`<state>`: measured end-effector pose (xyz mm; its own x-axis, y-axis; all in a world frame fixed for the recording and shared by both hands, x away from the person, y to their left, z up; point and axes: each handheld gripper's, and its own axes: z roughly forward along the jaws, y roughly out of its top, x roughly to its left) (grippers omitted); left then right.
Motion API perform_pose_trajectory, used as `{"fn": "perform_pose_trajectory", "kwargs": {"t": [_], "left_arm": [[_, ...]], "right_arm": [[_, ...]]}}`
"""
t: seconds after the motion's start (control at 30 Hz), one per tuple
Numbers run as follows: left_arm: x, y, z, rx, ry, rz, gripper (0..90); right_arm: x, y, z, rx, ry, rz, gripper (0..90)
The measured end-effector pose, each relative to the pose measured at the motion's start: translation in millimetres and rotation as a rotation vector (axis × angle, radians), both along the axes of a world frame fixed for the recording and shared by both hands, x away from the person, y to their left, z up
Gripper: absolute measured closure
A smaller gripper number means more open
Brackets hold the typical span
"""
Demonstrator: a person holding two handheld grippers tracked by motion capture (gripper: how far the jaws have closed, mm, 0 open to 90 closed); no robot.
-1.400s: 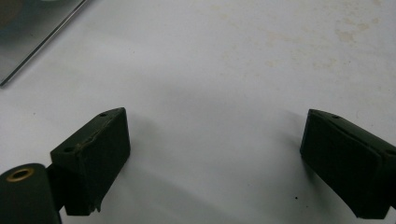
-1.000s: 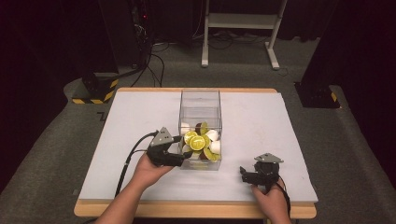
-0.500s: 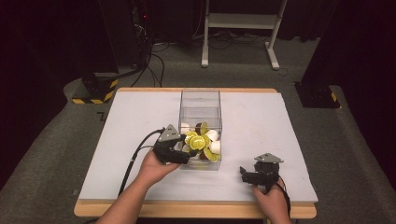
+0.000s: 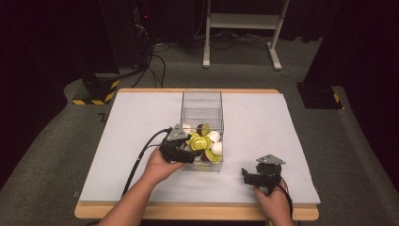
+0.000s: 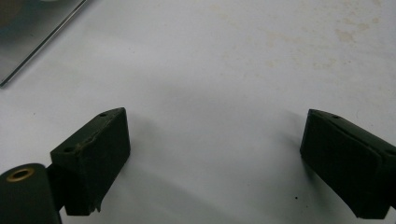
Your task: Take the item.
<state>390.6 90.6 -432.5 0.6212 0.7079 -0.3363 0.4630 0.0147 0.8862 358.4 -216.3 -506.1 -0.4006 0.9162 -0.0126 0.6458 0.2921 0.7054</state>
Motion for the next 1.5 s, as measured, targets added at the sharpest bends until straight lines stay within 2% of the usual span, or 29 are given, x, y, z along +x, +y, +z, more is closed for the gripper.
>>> {"fn": "perform_pose_trajectory", "kwargs": {"t": [0.3, 0.37, 0.57, 0.6, 1.0, 1.07, 1.33, 1.4, 1.5], "left_arm": [[3.3, -4.7, -3.2, 0.023, -0.006, -0.016, 27.6], [3.3, -5.9, -3.0, 0.014, -0.004, -0.009, 27.5], [5.3, -9.9, -2.3, 0.022, -0.006, -0.018, 27.6], [5.8, -10.0, -2.4, 0.033, -0.009, -0.024, 27.6], [7.2, -12.2, -6.9, 0.059, -0.019, -0.013, 30.6], [6.7, -13.0, -8.1, 0.048, -0.018, -0.001, 31.7], [6.4, -10.8, -8.4, 0.056, -0.03, -0.007, 36.0], [5.6, -11.0, -8.0, 0.042, -0.032, -0.001, 36.9], [4.9, -9.6, -7.4, 0.046, -0.036, -0.003, 37.6]], "right_arm": [[0.0, 0.0, 0.0, 0.0, 0.0, 0.0, 8.1], [0.0, 0.0, 0.0, 0.0, 0.0, 0.0, 8.1], [0.0, 0.0, 0.0, 0.0, 0.0, 0.0, 8.1], [0.0, 0.0, 0.0, 0.0, 0.0, 0.0, 8.1], [0.0, 0.0, 0.0, 0.0, 0.0, 0.0, 8.1], [-0.1, 0.0, 0.0, 0.0, 0.0, 0.0, 8.1], [0.0, 0.0, 0.0, 0.0, 0.0, 0.0, 8.2], [0.0, 0.0, 0.0, 0.0, 0.0, 0.0, 8.2], [0.0, 0.0, 0.0, 0.0, 0.0, 0.0, 8.2]]}}
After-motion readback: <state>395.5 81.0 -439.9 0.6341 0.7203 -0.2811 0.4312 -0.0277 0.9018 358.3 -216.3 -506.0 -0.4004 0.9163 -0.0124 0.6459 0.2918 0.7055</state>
